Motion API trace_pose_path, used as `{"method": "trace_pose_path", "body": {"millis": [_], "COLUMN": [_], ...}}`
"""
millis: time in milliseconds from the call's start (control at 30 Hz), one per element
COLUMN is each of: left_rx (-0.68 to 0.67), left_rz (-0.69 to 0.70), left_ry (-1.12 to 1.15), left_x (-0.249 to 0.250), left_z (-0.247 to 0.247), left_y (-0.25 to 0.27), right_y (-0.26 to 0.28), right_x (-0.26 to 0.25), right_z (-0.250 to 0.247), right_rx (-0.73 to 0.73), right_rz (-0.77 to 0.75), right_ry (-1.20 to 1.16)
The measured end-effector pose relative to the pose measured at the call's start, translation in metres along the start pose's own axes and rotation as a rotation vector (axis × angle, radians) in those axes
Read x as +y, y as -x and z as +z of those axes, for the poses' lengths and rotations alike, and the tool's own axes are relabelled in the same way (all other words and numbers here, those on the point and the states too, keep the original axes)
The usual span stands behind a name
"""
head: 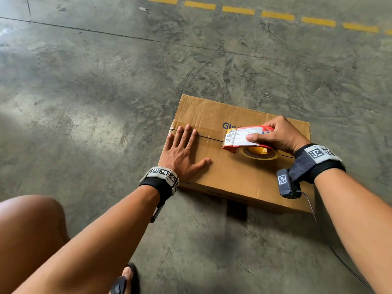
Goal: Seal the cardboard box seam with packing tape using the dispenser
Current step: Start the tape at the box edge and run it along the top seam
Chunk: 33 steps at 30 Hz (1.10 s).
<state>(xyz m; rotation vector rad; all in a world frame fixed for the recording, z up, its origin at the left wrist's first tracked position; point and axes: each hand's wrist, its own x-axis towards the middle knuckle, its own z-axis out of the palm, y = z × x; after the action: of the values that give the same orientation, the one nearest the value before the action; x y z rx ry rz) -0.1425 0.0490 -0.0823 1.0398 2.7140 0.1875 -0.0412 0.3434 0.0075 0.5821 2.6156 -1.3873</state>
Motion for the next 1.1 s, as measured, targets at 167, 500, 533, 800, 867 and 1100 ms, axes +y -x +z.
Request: {"method": "trace_pose_path", "body": {"millis": [167, 500, 533, 800, 867, 1100], "left_rx": [0.009, -0.012, -0.015, -0.005, 0.005, 0.000], "left_rz": [0.082, 0.210, 0.205, 0.190, 0.189, 0.188], "left_ry": [0.018, -0.055, -0.059, -0.061, -0.054, -0.064], "left_x": [0.016, 0.049, 0.050, 0.051, 0.050, 0.051], "left_z": [-0.006, 0.013, 0.013, 0.014, 0.014, 0.012], "left_y": [-0.006, -0.014, -0.015, -0.014, -0.014, -0.014], "right_y": [0.002, 0.000, 0.001, 0.002, 0.003, 0.014], "right_x": [0.006, 0.013, 0.014, 0.022, 0.017, 0.032], "right_z": [0.004, 0.001, 0.000, -0.004, -0.005, -0.025], "right_rx": [0.021, -0.029, -0.039, -0.041, -0.060, 0.001], "right_rz": [0.008, 0.031, 0.035, 0.036, 0.019, 0.034], "right_ry": [-0.006, -0.065, -0.094, -0.189, -0.170, -0.153]}}
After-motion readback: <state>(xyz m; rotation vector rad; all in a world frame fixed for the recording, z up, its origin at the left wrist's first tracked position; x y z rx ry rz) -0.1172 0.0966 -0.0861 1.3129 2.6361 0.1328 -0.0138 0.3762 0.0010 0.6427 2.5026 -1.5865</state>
